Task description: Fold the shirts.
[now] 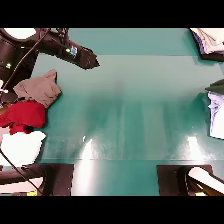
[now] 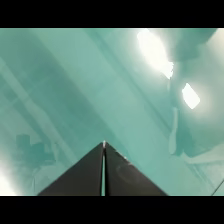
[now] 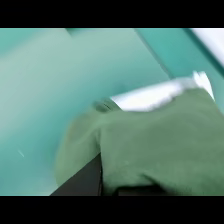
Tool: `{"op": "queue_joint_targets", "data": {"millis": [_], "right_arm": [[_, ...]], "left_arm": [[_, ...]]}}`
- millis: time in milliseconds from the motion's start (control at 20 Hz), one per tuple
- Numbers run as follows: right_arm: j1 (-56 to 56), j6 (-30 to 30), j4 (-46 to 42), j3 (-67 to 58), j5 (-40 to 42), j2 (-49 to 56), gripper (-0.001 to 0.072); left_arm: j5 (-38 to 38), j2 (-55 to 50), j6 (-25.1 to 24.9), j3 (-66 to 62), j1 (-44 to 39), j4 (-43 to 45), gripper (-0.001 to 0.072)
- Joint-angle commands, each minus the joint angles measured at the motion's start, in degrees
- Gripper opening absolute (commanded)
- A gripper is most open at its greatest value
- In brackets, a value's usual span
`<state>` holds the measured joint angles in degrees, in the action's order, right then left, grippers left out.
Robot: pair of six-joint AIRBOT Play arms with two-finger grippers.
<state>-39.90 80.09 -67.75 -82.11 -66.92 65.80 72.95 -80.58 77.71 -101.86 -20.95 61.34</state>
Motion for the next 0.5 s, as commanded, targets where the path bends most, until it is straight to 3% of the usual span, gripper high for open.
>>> {"op": "queue_joint_targets", "data": {"millis": [0, 100, 150, 450], "right_arm": [[-3.74, 1.55, -6.40, 6.95, -5.97, -3.98, 0.0051], [-6.54, 1.57, -10.16, 11.47, -7.10, -6.16, 0.0583], [-7.96, 1.57, -12.20, 13.57, -7.82, -7.10, 0.0716], [-7.50, 4.90, -10.47, 19.04, -5.14, -11.65, 0.0689]], "left_arm": [[0.57, -0.02, -0.72, 0.85, 0.00, 0.04, 0.0026], [0.52, -0.02, -1.29, 0.85, 0.00, 0.02, 0.0026], [0.52, -0.02, -1.27, 0.85, 0.00, 0.02, 0.0026], [0.55, -0.02, -1.27, 0.85, 0.00, 0.02, 0.0026]]}}
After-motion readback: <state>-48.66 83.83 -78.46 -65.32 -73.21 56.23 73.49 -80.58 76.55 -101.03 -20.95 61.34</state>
